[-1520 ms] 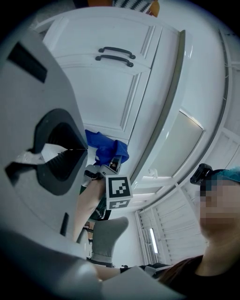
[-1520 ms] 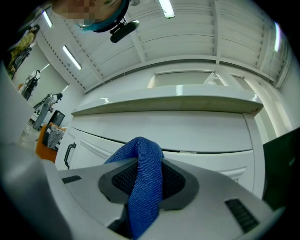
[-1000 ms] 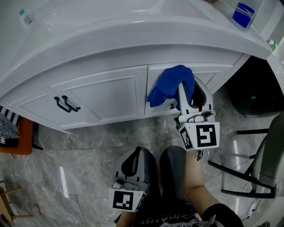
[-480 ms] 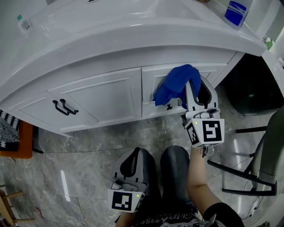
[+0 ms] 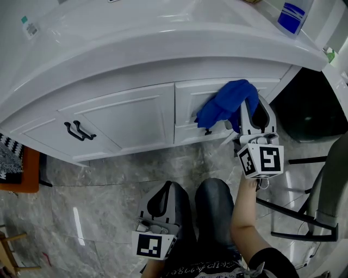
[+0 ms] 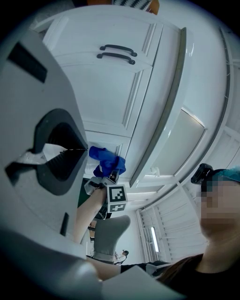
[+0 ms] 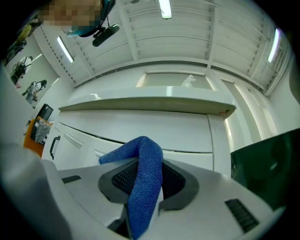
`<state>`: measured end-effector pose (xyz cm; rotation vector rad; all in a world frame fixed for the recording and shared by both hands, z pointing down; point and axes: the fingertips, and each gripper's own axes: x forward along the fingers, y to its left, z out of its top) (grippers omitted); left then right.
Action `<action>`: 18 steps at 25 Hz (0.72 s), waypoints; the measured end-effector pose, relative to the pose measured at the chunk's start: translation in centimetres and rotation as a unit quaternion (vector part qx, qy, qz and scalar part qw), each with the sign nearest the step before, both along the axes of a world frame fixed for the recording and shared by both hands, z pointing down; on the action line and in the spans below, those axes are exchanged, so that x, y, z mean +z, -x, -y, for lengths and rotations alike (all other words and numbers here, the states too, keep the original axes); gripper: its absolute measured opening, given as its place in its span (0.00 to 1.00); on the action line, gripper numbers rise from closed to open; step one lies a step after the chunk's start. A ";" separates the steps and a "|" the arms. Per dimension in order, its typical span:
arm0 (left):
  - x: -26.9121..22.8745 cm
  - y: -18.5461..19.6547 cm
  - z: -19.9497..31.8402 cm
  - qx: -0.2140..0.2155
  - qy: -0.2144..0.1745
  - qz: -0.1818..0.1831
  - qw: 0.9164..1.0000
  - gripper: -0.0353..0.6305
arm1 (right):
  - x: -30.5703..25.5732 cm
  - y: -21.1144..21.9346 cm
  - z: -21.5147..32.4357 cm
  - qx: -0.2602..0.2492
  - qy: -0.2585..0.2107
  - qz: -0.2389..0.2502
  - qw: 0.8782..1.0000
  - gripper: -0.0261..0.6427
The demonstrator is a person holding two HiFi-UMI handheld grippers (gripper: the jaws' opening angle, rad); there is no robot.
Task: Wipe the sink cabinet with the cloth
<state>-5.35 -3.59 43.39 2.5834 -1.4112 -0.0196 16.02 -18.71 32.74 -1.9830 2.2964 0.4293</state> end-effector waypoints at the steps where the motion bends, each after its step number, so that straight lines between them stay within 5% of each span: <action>1: 0.0 0.1 0.0 -0.002 0.001 -0.001 1.000 0.06 | 0.0 -0.3 0.0 0.003 0.000 0.001 1.000 0.21; 14: 0.6 0.7 -0.7 -0.003 -0.005 0.016 1.000 0.06 | -0.4 -3.8 -0.4 0.010 -0.003 0.054 0.998 0.21; 18: 0.5 0.7 -0.5 -0.010 0.003 0.001 1.000 0.06 | -1.5 -6.9 -1.0 0.095 -0.012 0.024 0.995 0.21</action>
